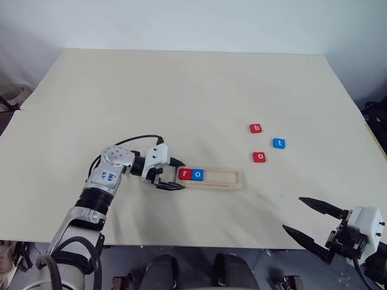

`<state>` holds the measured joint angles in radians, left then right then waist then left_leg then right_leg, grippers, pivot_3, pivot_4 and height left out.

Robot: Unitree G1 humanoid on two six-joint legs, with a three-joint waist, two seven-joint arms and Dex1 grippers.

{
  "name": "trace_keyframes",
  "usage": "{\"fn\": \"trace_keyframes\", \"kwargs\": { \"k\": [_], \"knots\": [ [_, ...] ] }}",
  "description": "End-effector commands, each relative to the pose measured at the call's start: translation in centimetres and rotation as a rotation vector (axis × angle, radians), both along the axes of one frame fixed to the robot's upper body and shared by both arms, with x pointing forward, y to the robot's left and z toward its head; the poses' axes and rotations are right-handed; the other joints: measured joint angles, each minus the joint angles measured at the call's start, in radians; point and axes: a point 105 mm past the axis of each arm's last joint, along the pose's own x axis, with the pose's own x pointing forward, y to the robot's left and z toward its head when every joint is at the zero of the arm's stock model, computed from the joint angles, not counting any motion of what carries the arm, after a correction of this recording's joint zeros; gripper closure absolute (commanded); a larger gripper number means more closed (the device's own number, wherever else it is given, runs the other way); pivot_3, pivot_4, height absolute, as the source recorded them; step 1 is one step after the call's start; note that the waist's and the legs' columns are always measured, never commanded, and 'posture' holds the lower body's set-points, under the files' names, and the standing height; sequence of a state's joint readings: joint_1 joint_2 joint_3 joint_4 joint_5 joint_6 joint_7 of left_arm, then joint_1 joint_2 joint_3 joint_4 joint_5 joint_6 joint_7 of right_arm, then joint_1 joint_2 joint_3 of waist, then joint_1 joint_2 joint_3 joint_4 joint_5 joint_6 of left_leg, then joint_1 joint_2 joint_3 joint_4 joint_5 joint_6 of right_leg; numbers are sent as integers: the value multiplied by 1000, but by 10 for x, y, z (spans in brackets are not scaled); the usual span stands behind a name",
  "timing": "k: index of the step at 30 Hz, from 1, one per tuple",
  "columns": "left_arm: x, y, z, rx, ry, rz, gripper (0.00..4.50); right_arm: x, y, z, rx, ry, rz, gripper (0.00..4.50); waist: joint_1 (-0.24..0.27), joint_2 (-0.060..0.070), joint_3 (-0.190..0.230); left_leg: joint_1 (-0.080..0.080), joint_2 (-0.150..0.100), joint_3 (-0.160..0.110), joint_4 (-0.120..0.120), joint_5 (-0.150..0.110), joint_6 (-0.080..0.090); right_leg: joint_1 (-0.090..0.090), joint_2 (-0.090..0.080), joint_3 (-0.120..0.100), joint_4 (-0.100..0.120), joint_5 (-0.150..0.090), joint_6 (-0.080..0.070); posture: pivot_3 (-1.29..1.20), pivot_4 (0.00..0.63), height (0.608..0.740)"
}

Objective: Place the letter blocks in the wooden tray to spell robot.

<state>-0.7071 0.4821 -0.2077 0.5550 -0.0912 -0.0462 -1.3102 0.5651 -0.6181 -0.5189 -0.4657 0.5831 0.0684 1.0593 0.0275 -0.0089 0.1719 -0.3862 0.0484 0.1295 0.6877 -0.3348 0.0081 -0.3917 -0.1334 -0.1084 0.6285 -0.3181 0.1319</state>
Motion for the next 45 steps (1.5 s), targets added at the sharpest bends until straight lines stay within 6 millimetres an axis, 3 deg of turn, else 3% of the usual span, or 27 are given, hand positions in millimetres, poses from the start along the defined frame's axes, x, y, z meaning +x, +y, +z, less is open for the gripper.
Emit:
{"fn": "trace_keyframes", "kwargs": {
  "k": [1,4,7,14,20,23,28,32,35,38,45],
  "knots": [
    [-1,0,-1,29,3,-25,1045,-4,-5,4,-1,-29,-6,0,-1,0,0,0,0,0,0,0,0,0,0,0,0,0,0,0,150,740],
    [2,2,2,20,-14,2,1045,-5,-9,1,-2,-28,-9,0,-1,0,0,0,0,0,0,0,0,0,0,0,0,0,0,0,150,740],
    [1,4,5,-9,1,15,85,-6,-12,-1,-2,-29,-15,0,-1,0,0,0,0,0,0,0,0,0,0,0,0,0,0,0,150,740],
    [-9,30,16,-123,-25,69,16,1,-17,0,41,-67,-67,0,-7,0,0,0,1,-1,0,0,0,-1,0,0,1,0,0,0,150,740],
    [-19,78,27,-207,-149,184,16,47,-14,22,172,-121,-175,0,-16,0,0,1,1,-8,0,0,0,-1,0,1,2,0,0,0,150,740],
    [-24,90,38,-290,-189,240,16,73,-5,37,207,-151,-170,0,-11,1,0,1,1,-9,0,0,0,-1,0,1,3,0,0,0,150,740],
    [-40,92,44,-341,-185,266,16,108,8,46,216,-114,-220,0,-4,1,0,0,1,-9,1,0,0,-1,-1,1,3,0,0,0,150,740],
    [-50,88,47,-377,-198,257,16,137,3,32,123,-11,-364,0,-6,1,0,-1,1,-8,2,0,0,-1,-1,1,3,0,0,0,150,740],
    [-59,82,46,-396,-163,237,16,157,0,38,108,-24,-428,0,-7,1,0,-1,1,-8,2,0,0,-2,-1,1,3,0,0,0,150,740],
    [-63,78,45,-400,-152,234,16,166,-7,42,68,-2,-493,0,-12,1,0,-1,1,-8,1,0,0,-2,-1,1,3,0,0,0,150,740],
    [-64,71,46,-418,-146,231,16,161,4,50,55,38,-455,0,-12,1,0,-2,1,-8,1,0,0,-3,-1,1,3,0,0,0,150,740]
  ]
}}
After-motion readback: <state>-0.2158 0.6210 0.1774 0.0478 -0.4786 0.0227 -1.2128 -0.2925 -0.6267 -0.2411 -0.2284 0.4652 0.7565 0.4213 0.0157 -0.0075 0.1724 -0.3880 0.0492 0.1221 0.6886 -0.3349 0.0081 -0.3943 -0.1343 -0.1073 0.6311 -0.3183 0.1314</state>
